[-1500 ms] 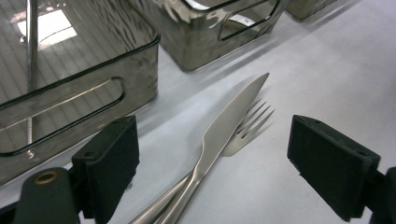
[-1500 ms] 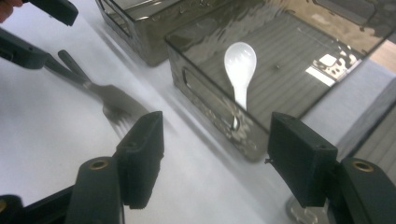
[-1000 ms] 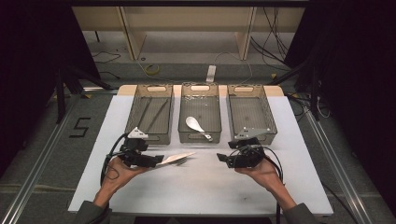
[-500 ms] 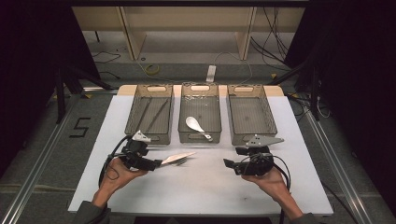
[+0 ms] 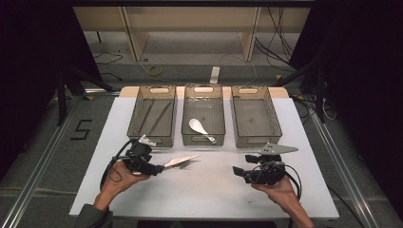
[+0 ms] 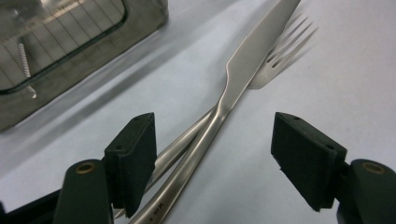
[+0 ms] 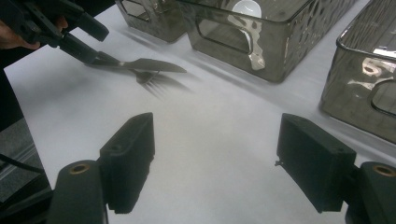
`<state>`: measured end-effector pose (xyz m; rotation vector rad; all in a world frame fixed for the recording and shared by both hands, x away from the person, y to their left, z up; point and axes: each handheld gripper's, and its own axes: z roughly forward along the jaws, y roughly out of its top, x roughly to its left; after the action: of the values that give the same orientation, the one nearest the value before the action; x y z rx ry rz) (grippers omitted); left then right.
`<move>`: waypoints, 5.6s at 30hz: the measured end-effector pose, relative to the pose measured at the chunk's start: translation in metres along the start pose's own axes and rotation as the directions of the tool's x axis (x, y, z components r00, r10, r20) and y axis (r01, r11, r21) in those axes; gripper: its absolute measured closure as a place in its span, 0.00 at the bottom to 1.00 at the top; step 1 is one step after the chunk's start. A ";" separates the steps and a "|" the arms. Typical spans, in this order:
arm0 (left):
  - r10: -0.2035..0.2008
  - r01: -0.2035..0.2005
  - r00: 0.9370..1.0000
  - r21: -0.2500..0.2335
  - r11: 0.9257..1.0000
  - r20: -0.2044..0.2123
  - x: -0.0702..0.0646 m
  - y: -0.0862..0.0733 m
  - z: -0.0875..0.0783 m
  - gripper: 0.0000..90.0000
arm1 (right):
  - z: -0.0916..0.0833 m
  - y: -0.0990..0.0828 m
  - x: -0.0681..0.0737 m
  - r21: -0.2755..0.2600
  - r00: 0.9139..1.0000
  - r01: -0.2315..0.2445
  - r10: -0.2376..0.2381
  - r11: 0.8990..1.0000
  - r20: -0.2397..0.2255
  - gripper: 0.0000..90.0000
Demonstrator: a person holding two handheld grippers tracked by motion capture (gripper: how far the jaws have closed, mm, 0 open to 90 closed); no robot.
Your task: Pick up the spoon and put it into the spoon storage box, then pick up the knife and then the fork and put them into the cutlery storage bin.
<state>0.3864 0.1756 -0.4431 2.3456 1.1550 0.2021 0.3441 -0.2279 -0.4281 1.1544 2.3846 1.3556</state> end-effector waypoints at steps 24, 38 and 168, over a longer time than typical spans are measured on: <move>0.023 -0.018 0.999 0.126 0.992 -0.040 0.010 -0.008 0.006 0.43 | -0.008 -0.009 0.003 0.008 1.000 -0.009 0.009 1.000 -0.008 0.30; 0.083 -0.075 0.996 0.169 0.983 -0.037 0.005 -0.008 0.013 0.49 | -0.006 -0.011 0.006 0.037 1.000 0.014 -0.013 0.999 -0.015 0.30; 0.295 -0.398 0.843 0.152 0.905 0.449 -0.100 0.052 0.019 0.88 | 0.074 0.004 0.102 0.180 0.655 0.752 -0.749 0.634 -0.099 0.46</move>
<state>0.3666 0.0651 -0.4239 2.6245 0.5609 -0.3264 0.3113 -0.1074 -0.4451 0.0634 2.5750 0.8210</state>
